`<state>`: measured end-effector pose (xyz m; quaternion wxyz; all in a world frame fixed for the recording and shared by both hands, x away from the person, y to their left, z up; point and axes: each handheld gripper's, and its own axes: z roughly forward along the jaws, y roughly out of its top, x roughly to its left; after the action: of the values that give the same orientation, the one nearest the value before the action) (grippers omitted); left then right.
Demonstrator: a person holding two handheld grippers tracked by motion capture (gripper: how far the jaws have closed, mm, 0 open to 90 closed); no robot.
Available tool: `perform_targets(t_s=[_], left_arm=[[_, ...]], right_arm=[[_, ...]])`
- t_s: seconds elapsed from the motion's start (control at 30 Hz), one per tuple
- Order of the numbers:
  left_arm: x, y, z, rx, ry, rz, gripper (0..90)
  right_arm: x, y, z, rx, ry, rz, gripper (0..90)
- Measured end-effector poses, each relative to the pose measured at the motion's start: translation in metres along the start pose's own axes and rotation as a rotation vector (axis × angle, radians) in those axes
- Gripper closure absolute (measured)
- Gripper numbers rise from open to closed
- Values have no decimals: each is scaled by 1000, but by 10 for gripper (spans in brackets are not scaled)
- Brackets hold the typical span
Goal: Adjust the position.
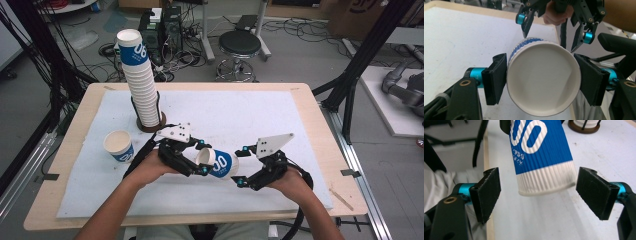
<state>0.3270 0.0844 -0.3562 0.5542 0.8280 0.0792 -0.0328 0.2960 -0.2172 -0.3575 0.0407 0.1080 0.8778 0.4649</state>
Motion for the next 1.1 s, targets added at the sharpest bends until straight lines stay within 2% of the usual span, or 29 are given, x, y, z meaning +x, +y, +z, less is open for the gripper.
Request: perform_targets(t_s=[0.1, 0.27, 0.4, 0.53, 0.67, 1.1], left_arm=[[0, -3, -4, -23, 9, 7, 299], [-1, -7, -9, -74, 25, 19, 298], [-1, -9, -13, -107, 27, 24, 298], [-1, -13, -13, -129, 20, 29, 298], [-3, -15, -11, -138, 7, 36, 298], [-7, -14, -7, -164, -16, 49, 298]], right_arm=[[0, -5, -2, -64, -9, 28, 204], [-1, -15, -3, -141, -22, 67, 204], [0, -26, -6, -199, -56, 65, 204], [-1, -34, -7, -215, -76, 80, 204], [-2, -40, -6, -224, -72, 92, 204], [-2, -47, -1, -227, -18, 118, 204]])
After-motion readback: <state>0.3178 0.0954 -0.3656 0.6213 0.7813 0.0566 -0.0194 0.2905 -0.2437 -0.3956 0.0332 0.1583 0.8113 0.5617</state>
